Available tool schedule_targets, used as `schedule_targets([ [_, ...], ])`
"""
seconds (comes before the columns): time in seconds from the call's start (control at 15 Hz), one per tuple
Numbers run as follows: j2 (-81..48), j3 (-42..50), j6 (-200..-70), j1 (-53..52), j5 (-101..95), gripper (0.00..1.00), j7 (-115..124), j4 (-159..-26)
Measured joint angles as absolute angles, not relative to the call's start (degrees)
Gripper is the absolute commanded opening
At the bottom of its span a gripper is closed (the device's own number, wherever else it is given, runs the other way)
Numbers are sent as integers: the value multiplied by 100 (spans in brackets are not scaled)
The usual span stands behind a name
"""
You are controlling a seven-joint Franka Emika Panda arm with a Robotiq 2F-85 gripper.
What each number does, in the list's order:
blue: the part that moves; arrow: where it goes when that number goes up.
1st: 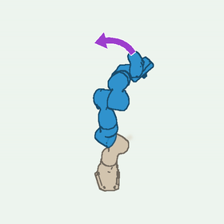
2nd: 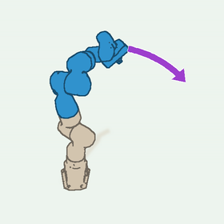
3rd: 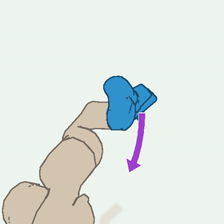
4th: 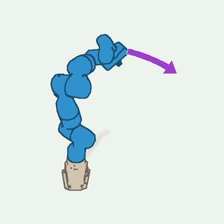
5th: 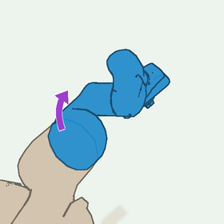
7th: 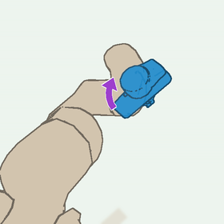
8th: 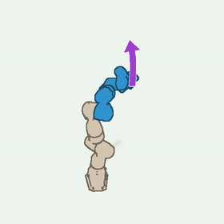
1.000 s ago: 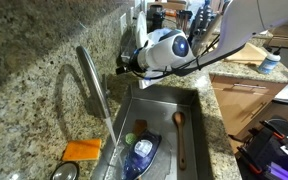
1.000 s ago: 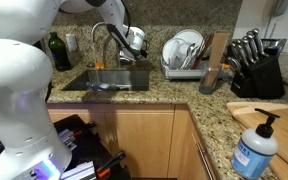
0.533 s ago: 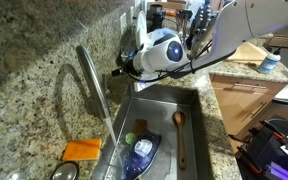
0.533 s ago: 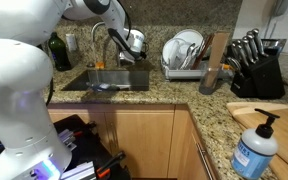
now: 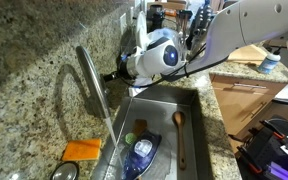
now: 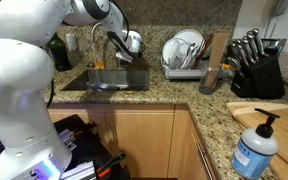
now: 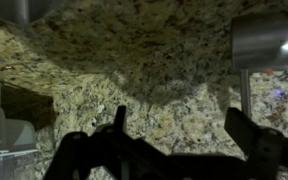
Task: Turn off the faucet
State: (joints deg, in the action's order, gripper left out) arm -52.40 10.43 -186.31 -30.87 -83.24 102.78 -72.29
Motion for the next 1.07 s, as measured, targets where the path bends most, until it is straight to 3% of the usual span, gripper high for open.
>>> schedule_targets([
  [0.33,-5262,990,-18826,-3036,-8301,100,10277,-7262],
  [0.8,-4648,-323,-19362,-2482,-8034,100,9933,-9077],
  [1.07,-4253,-652,-18858,-2340,-7733,100,9345,-9356],
])
